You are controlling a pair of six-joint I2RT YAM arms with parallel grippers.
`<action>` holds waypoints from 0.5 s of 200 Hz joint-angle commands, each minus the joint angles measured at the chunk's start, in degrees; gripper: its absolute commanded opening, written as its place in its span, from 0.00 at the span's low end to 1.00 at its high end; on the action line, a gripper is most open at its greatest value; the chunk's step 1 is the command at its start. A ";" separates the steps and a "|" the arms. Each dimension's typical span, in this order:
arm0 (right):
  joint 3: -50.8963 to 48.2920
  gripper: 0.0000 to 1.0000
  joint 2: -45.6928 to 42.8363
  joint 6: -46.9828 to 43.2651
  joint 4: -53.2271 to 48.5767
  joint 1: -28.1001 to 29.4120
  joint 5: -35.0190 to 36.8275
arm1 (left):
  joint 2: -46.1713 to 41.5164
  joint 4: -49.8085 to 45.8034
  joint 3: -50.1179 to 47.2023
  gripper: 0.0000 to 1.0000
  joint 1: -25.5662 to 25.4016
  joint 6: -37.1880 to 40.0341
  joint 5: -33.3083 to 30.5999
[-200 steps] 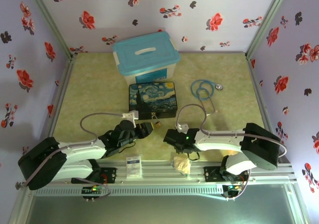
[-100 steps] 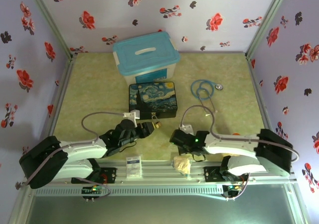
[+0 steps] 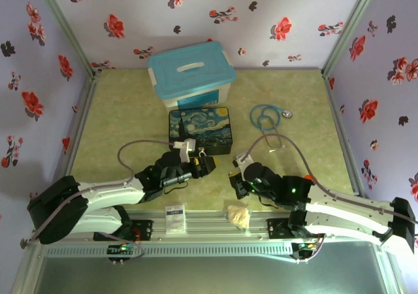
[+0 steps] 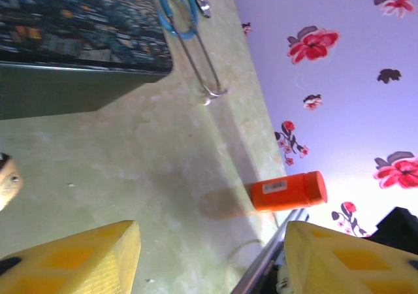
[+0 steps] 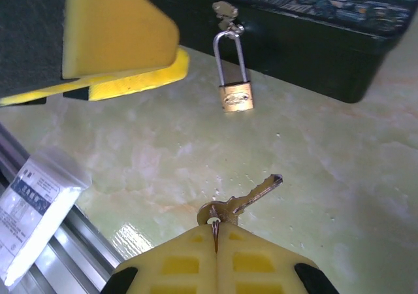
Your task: Unlock the padlock with the key
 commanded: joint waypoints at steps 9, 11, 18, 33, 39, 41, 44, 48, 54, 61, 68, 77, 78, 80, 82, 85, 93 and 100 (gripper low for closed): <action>2.69 0.00 3.64 -5.66 4.61 0.01 -4.62 | 0.05 1.42 2.14 0.63 -0.53 -1.10 2.51; 2.75 0.00 3.92 -5.76 4.80 0.04 -4.91 | 0.19 1.44 2.36 0.63 -0.54 -1.10 2.77; 3.22 0.00 4.88 -6.28 5.58 0.34 -5.73 | 0.90 1.45 2.79 0.63 -0.53 -1.02 3.74; 4.44 0.00 6.54 -7.37 5.71 1.46 -4.86 | 2.40 1.10 3.64 0.63 -0.49 -0.86 5.04; 4.73 0.00 7.02 -7.70 5.68 1.98 -4.19 | 2.77 0.39 3.94 0.62 -0.52 -0.77 5.38; 4.78 0.00 7.14 -7.83 5.72 2.03 -4.03 | 2.94 0.11 4.08 0.62 -0.49 -0.69 5.55; 4.91 0.00 7.24 -7.98 5.71 2.23 -3.84 | 3.20 -0.28 4.35 0.61 -0.53 -0.54 5.74; 5.04 0.00 7.50 -8.25 5.82 2.41 -3.68 | 3.47 -0.96 4.51 0.61 -0.53 -0.22 6.01; 5.17 0.00 7.77 -8.44 5.88 2.62 -3.48 | 3.82 -2.10 5.09 0.61 -0.59 0.15 6.44; 5.29 0.00 8.27 -8.75 5.86 2.85 -3.28 | 4.32 -3.09 5.64 0.61 -0.67 0.59 7.09; 5.57 0.00 8.83 -9.02 5.82 3.15 -3.13 | 4.88 -3.64 6.12 0.61 -0.71 0.95 7.91; 6.07 0.00 9.56 -9.37 5.54 3.43 -2.80 | 5.59 -4.84 6.97 0.60 -0.71 1.54 9.14; 6.13 0.00 9.61 -9.40 5.52 3.46 -2.73 | 5.67 -4.99 7.05 0.60 -0.71 1.58 9.24; 6.23 0.00 9.76 -9.49 5.40 3.48 -2.68 | 5.77 -5.32 7.28 0.60 -0.71 1.68 9.37; 6.31 0.00 9.86 -9.58 5.35 3.53 -2.69 | 5.88 -5.63 7.40 0.60 -0.71 1.84 9.52; 6.39 0.00 10.07 -9.67 5.40 3.64 -2.70 | 6.03 -5.96 7.57 0.59 -0.71 1.93 9.65; 6.60 0.00 10.47 -9.88 5.41 3.72 -2.44 | 6.34 -6.47 7.84 0.58 -0.80 2.19 9.85; 6.71 0.00 10.68 -10.04 5.57 3.86 -2.15 | 6.45 -6.38 7.83 0.56 -0.80 2.23 9.94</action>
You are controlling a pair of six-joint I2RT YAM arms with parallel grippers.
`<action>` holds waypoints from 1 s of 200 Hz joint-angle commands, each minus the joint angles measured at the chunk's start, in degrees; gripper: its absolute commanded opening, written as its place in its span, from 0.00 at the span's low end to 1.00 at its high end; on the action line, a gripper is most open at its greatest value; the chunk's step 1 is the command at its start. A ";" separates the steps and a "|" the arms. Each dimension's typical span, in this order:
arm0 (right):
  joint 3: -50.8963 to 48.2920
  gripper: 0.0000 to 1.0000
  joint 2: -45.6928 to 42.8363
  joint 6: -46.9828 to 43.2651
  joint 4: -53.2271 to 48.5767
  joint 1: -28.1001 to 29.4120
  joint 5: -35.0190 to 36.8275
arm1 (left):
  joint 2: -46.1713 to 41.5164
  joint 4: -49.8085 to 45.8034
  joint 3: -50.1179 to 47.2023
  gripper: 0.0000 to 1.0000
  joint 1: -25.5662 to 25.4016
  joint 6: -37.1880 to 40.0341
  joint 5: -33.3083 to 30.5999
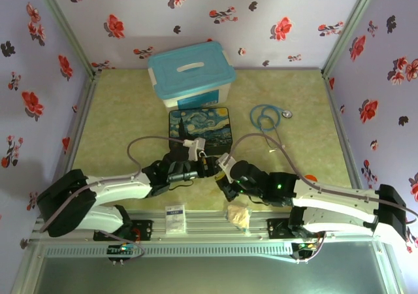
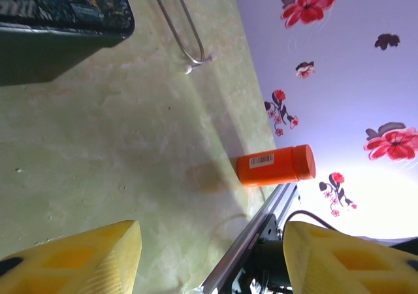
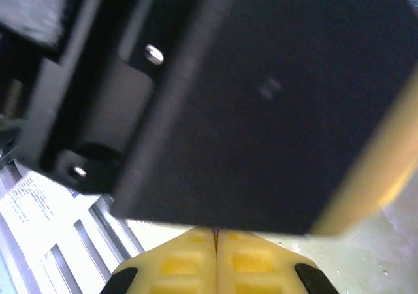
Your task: Unlock the padlock with the key
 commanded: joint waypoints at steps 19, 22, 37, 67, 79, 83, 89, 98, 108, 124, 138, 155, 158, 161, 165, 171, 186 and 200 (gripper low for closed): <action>1.67 0.00 0.97 -2.22 1.50 0.91 2.56 | 1.56 -2.55 1.98 0.49 -0.47 2.03 3.04; 1.53 0.00 1.00 -2.19 1.60 0.91 2.67 | 1.61 -2.50 1.95 0.47 -0.44 2.02 3.13; 1.28 0.00 0.85 -1.98 1.69 0.91 3.71 | 1.95 -1.87 1.65 0.35 -0.44 1.71 3.48; 1.23 0.00 0.48 -1.88 1.05 0.91 5.15 | 2.40 -1.97 1.50 0.17 -0.45 1.85 4.41; 1.41 0.00 0.39 -1.87 0.43 0.91 5.34 | 2.46 -2.45 1.56 0.09 -0.45 2.13 4.64; 1.40 0.00 0.36 -1.93 0.25 0.91 5.29 | 2.50 -2.46 1.56 0.07 -0.47 2.24 4.67; 1.48 0.00 0.47 -1.96 -0.13 0.95 5.33 | 2.40 -2.46 1.53 0.02 -0.45 2.43 4.58; 1.63 0.00 0.53 -1.96 -0.76 0.91 5.49 | 2.28 -2.54 1.47 0.00 -0.40 2.71 4.64; 1.65 0.00 0.59 -1.92 -1.25 0.93 5.94 | 2.07 -2.76 1.50 0.00 -0.47 2.98 4.64; 1.43 0.00 0.38 -1.16 -1.73 0.91 7.01 | 1.65 -2.68 1.25 0.00 -0.38 3.25 4.01; 0.85 0.03 0.06 0.00 -1.42 0.91 8.30 | 0.98 -1.76 0.58 0.00 -0.38 3.07 2.70; -0.33 0.12 -0.81 1.38 -0.01 0.91 7.84 | -0.51 0.82 -1.11 0.00 -0.30 2.43 0.43; -0.57 0.17 -0.96 1.79 0.21 0.92 7.91 | -0.83 1.51 -1.52 0.00 -0.30 2.15 -0.18; -0.72 0.22 -1.26 2.13 0.38 0.91 7.99 | -1.18 2.15 -1.88 0.00 -0.30 1.98 -0.65; -1.27 0.30 -1.76 2.77 0.73 0.92 8.14 | -1.67 2.96 -2.38 0.00 -0.23 1.87 -1.33; -1.89 0.40 -2.65 3.92 1.46 0.91 8.75 | -2.41 4.17 -3.11 0.00 -0.16 1.83 -2.14; -4.28 0.59 -6.05 5.90 4.83 0.33 8.22 | -4.47 7.72 -4.89 0.00 -0.12 2.97 -4.58; -6.93 0.68 -9.82 8.45 10.03 -2.05 3.44 | -6.50 9.96 -6.04 0.00 -0.03 4.67 -6.80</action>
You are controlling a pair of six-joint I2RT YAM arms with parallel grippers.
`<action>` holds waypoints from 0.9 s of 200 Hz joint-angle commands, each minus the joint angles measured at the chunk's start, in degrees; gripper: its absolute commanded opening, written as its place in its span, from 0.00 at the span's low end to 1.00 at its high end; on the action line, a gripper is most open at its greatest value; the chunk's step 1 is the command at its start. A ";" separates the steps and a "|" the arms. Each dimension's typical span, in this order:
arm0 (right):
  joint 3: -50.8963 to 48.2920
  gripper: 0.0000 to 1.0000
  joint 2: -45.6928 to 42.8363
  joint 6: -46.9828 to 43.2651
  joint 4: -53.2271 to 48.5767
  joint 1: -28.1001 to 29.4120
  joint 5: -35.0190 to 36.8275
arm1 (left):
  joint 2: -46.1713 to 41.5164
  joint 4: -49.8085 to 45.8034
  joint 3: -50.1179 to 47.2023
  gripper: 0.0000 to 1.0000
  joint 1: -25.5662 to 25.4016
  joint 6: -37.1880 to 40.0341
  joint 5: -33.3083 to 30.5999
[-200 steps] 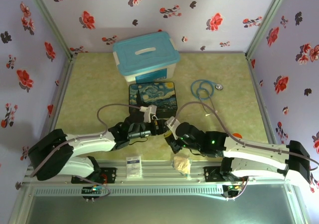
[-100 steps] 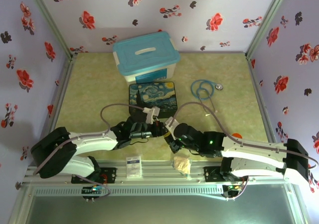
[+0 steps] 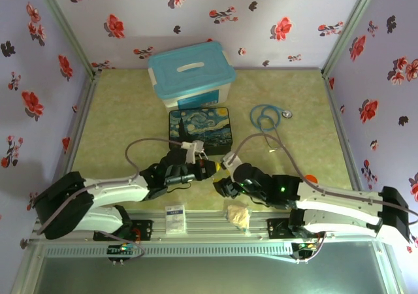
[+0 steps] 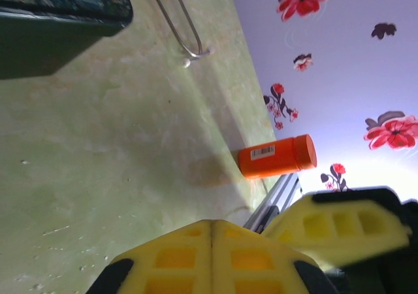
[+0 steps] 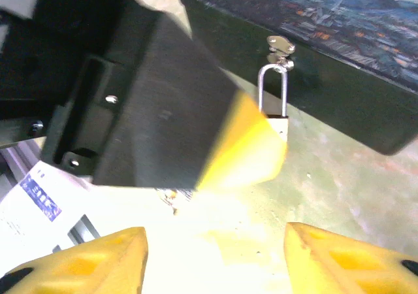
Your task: Unlock the padlock with the key
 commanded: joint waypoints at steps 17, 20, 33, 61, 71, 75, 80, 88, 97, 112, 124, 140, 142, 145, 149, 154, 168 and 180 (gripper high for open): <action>-6.34 0.74 -8.42 8.91 14.44 -7.44 -10.83 | -5.81 10.20 -3.31 0.00 0.45 5.02 -7.74; -6.76 0.75 -8.82 9.47 15.76 -8.43 -12.48 | -6.05 10.98 -3.49 0.00 0.54 5.25 -7.92; -8.80 0.77 -9.65 13.00 22.92 -12.61 -20.00 | -7.27 14.66 -4.27 0.00 0.74 6.16 -8.90; -11.04 0.73 -7.22 19.49 39.34 -17.71 -32.12 | -7.69 25.67 -7.12 0.00 0.85 5.93 -11.47; -10.84 0.71 -5.84 20.40 42.91 -17.98 -34.22 | -7.39 29.29 -7.44 0.00 0.83 5.86 -11.64; -10.71 0.70 -5.13 20.69 44.14 -17.99 -34.93 | -7.37 30.24 -7.44 0.00 0.82 5.85 -11.66; -10.44 0.70 -4.33 21.09 45.45 -18.02 -35.99 | -7.42 31.01 -7.43 0.00 0.82 5.91 -11.60; -10.08 0.68 -2.89 21.59 47.68 -18.10 -37.69 | -7.57 31.86 -7.44 0.00 0.83 5.94 -11.64; -9.84 0.64 -1.19 22.42 50.11 -18.13 -39.17 | -7.71 32.56 -7.44 0.00 0.81 6.26 -11.55; -9.62 0.60 1.33 23.71 53.53 -18.14 -40.60 | -8.32 34.51 -7.42 0.00 0.74 6.74 -11.47; -9.33 0.58 2.65 23.87 54.28 -18.19 -41.13 | -9.41 35.41 -8.95 0.00 0.65 7.44 -11.72; -9.63 0.51 4.36 24.43 57.39 -18.23 -41.23 | -11.05 35.22 -8.99 0.00 0.50 8.73 -11.93; -9.72 0.51 4.60 24.63 57.94 -18.21 -41.28 | -11.16 35.17 -9.00 0.00 0.48 8.86 -11.98; -9.70 0.50 5.00 24.87 58.93 -18.16 -41.43 | -11.36 35.22 -9.00 0.00 0.54 8.94 -12.09; -9.66 0.49 5.59 25.17 59.97 -18.17 -41.70 | -11.46 35.25 -9.08 0.00 0.50 9.01 -12.24; -9.43 0.47 6.31 25.44 61.16 -18.17 -42.14 | -11.50 35.38 -9.07 0.00 0.51 8.94 -12.34; -8.67 0.42 7.86 26.19 63.48 -18.16 -42.64 | -11.53 35.48 -8.95 0.00 0.54 8.29 -12.48; -8.91 0.39 9.63 27.45 67.26 -18.15 -42.44 | -11.58 35.74 -9.00 0.00 0.46 7.96 -12.56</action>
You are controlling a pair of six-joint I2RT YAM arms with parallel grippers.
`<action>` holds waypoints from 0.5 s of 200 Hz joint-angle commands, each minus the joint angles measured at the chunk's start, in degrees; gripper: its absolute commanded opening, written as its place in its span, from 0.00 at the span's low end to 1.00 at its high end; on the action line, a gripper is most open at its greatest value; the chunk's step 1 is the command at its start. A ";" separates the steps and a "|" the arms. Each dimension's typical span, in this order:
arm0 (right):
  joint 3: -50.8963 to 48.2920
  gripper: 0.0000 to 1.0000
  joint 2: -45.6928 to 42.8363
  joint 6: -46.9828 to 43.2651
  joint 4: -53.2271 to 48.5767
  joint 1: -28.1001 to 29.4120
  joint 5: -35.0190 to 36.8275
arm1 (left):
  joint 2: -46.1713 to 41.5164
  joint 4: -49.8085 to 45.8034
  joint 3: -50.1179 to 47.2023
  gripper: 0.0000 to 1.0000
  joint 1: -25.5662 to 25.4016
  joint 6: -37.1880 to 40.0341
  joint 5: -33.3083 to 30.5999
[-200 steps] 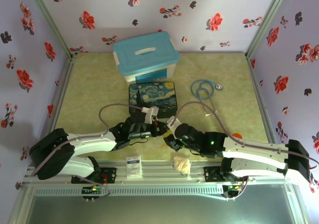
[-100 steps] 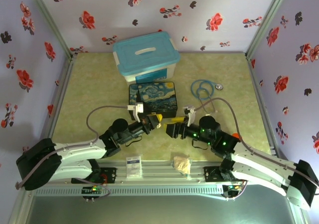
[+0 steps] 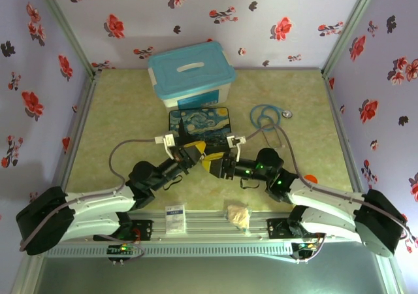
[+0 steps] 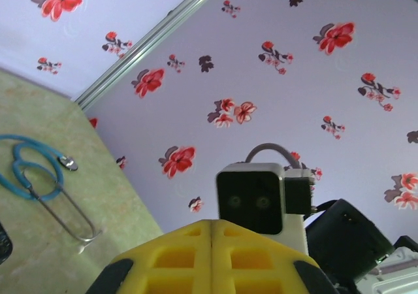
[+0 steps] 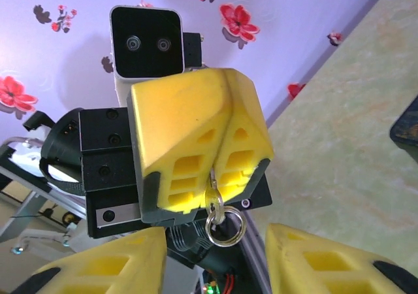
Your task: Unlock the padlock with the key
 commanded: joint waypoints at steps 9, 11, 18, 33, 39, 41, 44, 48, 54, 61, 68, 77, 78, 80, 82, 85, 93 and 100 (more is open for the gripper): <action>1.49 0.36 3.73 3.41 12.59 -0.35 -2.47 | -0.99 3.26 -0.50 0.00 0.01 1.53 -1.53; 1.56 0.35 4.02 3.62 13.12 -0.30 -2.48 | -1.11 3.33 -0.50 0.00 0.01 1.55 -1.48; 1.67 0.34 5.18 4.27 14.67 -0.23 -2.49 | -1.26 3.30 -0.63 0.00 -0.02 1.56 -1.71; 1.65 0.29 7.27 5.36 18.32 -0.21 -2.50 | -1.96 3.42 -0.93 0.00 -0.08 1.63 -2.56; 1.68 0.28 7.67 5.48 18.95 -0.23 -2.25 | -2.21 3.42 -1.18 0.00 -0.06 1.72 -2.81; 1.74 0.27 7.86 5.41 19.06 -0.27 -2.19 | -2.36 3.37 -1.15 0.00 -0.07 1.73 -2.92; 1.74 0.26 8.05 5.42 19.11 -0.28 -2.14 | -2.61 3.37 -1.21 0.00 -0.07 1.73 -2.98; 1.87 0.24 8.24 5.36 19.20 -0.27 -2.06 | -2.77 3.33 -1.34 0.00 -0.06 1.72 -3.22; 2.04 0.22 8.66 5.33 19.28 -0.27 -2.05 | -3.00 3.27 -1.55 0.00 -0.07 1.61 -3.56; 2.00 0.21 8.87 5.18 19.50 -0.28 -1.72 | -3.15 3.33 -1.90 0.00 -0.04 1.47 -3.94; 1.87 0.21 9.03 5.15 19.87 -0.20 -1.40 | -3.28 3.35 -2.03 0.00 -0.07 1.47 -4.12; 1.74 0.19 9.01 5.03 20.23 -0.35 -0.86 | -3.36 3.31 -2.33 0.00 -0.07 1.38 -4.27; 1.74 0.19 8.96 5.01 20.23 -0.32 -0.79 | -3.37 3.29 -2.29 0.00 -0.07 1.34 -4.23; 1.74 0.19 8.97 4.94 20.23 -0.29 -0.70 | -3.37 3.38 -2.33 0.00 -0.07 1.30 -4.27; 1.74 0.18 8.93 4.86 20.24 -0.33 -0.59 | -3.37 3.34 -2.36 0.00 -0.03 1.25 -4.23; 1.74 0.18 9.00 4.75 20.16 -0.29 -0.44 | -3.37 3.35 -2.46 0.00 -0.07 1.17 -4.28; 1.91 0.17 8.87 4.50 19.81 -0.34 0.05 | -3.33 3.36 -2.56 0.00 -0.06 1.12 -4.31; 2.27 0.17 9.13 4.50 19.86 -0.24 0.27 | -3.29 3.42 -2.60 0.00 -0.07 1.24 -4.24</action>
